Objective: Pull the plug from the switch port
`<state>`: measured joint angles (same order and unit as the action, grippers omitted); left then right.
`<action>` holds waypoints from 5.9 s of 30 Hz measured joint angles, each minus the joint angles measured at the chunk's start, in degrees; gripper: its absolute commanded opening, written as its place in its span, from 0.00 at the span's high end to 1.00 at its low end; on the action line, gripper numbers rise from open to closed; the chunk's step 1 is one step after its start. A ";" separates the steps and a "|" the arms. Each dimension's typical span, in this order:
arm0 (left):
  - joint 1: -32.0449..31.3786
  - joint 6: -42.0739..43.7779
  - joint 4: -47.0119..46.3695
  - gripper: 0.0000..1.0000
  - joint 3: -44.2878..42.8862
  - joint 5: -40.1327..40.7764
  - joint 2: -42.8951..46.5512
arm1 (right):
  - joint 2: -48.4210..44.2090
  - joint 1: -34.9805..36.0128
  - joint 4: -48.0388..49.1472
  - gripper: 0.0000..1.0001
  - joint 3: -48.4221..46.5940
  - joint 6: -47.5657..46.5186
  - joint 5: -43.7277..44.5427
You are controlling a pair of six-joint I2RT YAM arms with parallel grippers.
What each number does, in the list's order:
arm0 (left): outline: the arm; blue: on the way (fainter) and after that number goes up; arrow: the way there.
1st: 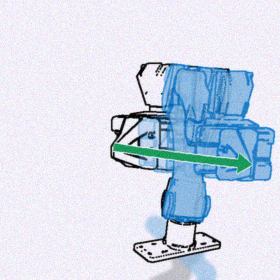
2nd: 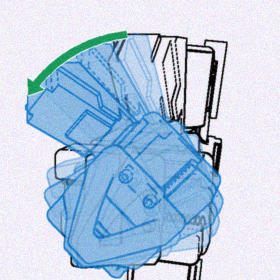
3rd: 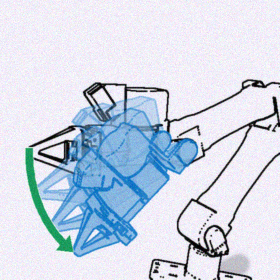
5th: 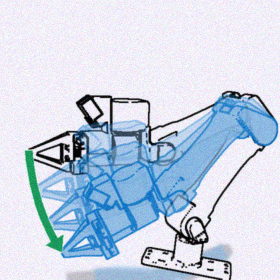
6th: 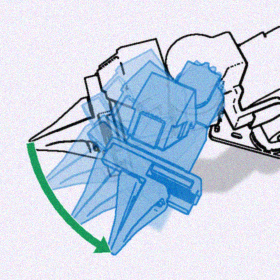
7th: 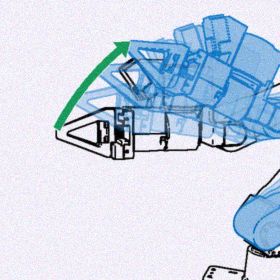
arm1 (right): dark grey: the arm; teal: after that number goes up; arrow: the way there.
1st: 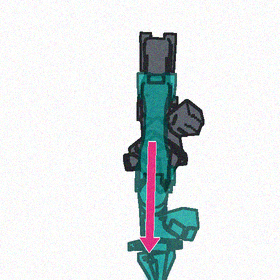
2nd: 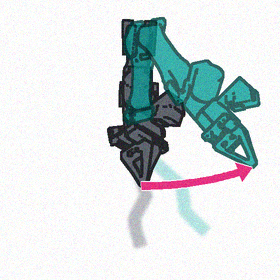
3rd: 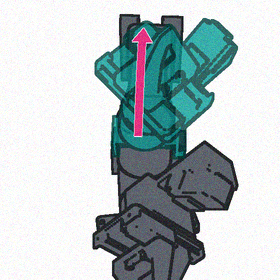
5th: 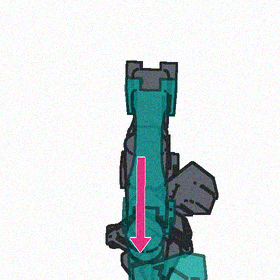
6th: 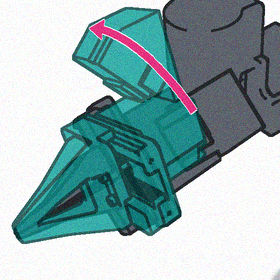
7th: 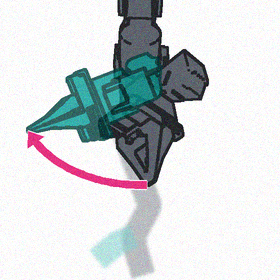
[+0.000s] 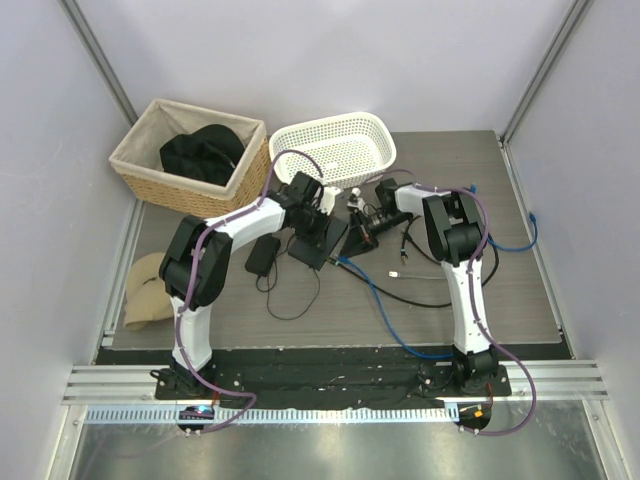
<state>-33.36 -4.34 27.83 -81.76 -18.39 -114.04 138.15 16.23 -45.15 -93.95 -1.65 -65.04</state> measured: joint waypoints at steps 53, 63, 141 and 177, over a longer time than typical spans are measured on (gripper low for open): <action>-0.76 1.86 -2.36 1.00 2.27 1.03 1.51 | -4.48 -32.22 18.64 0.81 -22.16 16.28 25.77; -0.83 2.10 -2.75 1.00 2.62 1.86 1.86 | -5.97 -21.81 17.03 0.00 -26.60 11.82 35.65; 0.92 1.22 1.60 0.81 9.14 -8.15 6.49 | -15.52 -2.40 15.50 0.25 13.64 3.32 5.57; 0.87 -0.07 -0.22 0.80 9.68 -9.29 6.27 | -10.64 0.26 12.13 0.50 15.69 -0.66 -1.53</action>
<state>-32.49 -4.40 27.62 -72.07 -27.68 -107.77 127.50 16.49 -33.01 -78.26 -2.31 -66.57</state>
